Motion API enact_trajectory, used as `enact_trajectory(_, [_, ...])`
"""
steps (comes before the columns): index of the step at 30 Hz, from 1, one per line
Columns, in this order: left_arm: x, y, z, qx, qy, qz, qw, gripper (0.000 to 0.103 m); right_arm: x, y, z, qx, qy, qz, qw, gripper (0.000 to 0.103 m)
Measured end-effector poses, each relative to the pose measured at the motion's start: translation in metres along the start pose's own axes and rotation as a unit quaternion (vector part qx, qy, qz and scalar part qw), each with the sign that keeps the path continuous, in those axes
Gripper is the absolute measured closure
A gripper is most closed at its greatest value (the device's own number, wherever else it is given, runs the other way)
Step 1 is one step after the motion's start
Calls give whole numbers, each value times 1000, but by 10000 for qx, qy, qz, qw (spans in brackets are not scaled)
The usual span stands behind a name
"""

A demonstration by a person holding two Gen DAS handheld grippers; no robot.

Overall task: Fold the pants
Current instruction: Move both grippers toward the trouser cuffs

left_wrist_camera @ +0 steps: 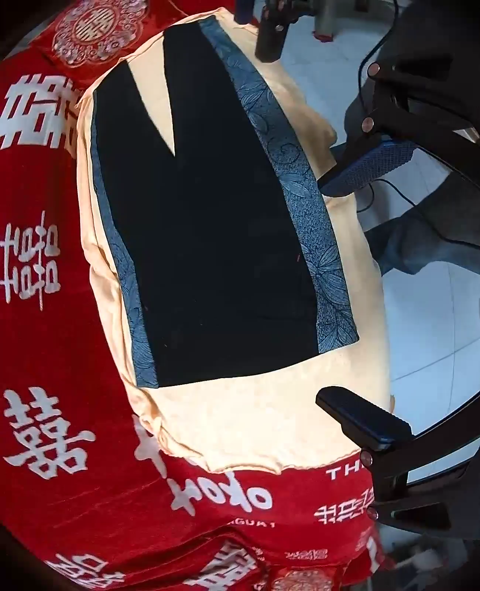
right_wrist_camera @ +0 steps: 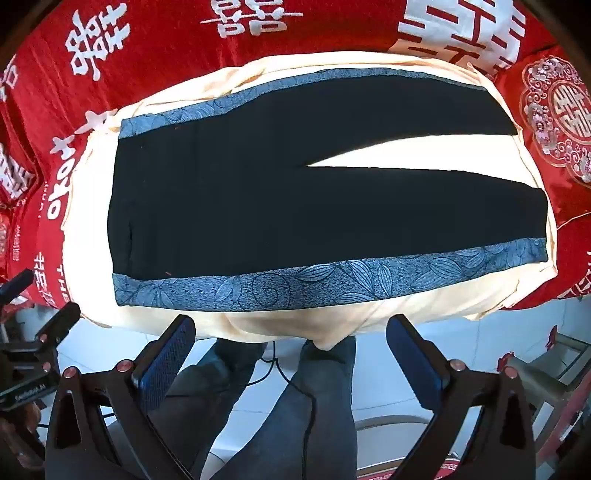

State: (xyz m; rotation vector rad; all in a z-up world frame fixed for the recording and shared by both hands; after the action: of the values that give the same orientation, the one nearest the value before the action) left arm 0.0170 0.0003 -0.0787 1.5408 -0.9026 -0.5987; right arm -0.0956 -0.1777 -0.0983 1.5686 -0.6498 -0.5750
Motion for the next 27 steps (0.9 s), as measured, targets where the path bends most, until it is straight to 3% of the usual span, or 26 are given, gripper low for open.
enact_trajectory(5, [9,5,-4,-214,-41,-38,9998,0,5,-3,4,-8,-110,-293,9995,0])
enact_trajectory(11, [16,19,-5,-139,56,3,9999,0,5,6,3,-199,-93,-75,9997,0])
enact_trajectory(17, [18,17,-8,-345,211,60,9992,0,13,9,5,-289,15,-67,9996,0])
enact_trajectory(27, [28,18,-13,-236,299,48,9993,0,20,13,8,-336,7,39,9994,0])
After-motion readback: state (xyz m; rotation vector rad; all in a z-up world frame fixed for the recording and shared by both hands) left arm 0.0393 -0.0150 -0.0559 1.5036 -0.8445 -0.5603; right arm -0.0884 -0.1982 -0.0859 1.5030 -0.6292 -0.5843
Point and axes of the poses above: each gripper's, at about its wrist camera, not at the fingertips, and y roughly against the way its jaws point, z to its right, x to its top, the point moved 8 cm from there along -y, roughly the way its jaws point, and after that the axes turned 14 degrees about -y, right-handed, at the moved point
